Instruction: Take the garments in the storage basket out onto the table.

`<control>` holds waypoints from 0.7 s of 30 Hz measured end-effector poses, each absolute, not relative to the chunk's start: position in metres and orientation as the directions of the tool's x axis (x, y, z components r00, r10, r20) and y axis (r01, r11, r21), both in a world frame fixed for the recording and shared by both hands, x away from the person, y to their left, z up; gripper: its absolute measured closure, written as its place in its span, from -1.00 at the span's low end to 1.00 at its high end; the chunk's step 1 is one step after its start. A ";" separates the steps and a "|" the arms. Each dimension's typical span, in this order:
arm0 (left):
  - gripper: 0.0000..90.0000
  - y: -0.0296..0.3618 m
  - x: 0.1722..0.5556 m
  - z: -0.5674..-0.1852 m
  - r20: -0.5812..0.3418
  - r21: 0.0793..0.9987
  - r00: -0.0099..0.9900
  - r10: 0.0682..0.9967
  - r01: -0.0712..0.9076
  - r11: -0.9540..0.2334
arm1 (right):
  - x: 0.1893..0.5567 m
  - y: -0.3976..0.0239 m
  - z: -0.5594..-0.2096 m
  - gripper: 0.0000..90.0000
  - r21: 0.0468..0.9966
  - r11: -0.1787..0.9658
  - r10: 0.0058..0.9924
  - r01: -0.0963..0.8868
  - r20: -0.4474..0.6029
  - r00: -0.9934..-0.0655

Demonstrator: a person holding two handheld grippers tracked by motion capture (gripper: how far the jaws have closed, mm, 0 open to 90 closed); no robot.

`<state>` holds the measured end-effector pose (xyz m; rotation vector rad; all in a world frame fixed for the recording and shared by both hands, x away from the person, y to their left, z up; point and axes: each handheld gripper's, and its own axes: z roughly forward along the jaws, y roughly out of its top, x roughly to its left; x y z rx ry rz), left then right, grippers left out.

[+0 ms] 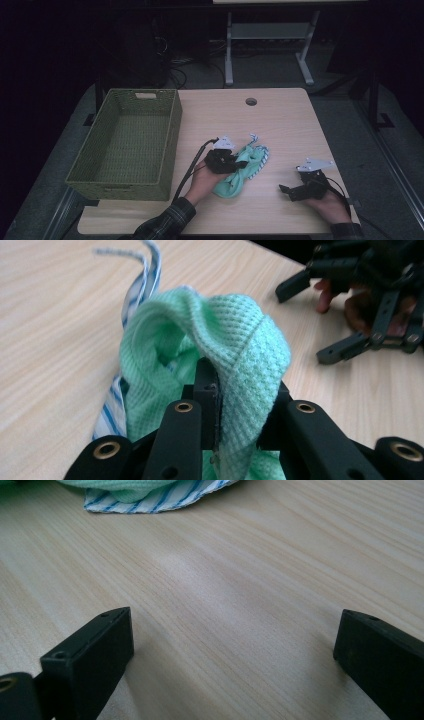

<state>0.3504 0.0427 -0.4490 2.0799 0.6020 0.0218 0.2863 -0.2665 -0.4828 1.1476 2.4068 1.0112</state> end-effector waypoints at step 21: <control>-0.11 0.060 0.341 -0.425 -0.189 0.785 0.890 0.415 0.391 -0.480 | 0.286 -0.266 -0.483 -0.94 0.701 0.436 0.767 0.564 0.039 -0.641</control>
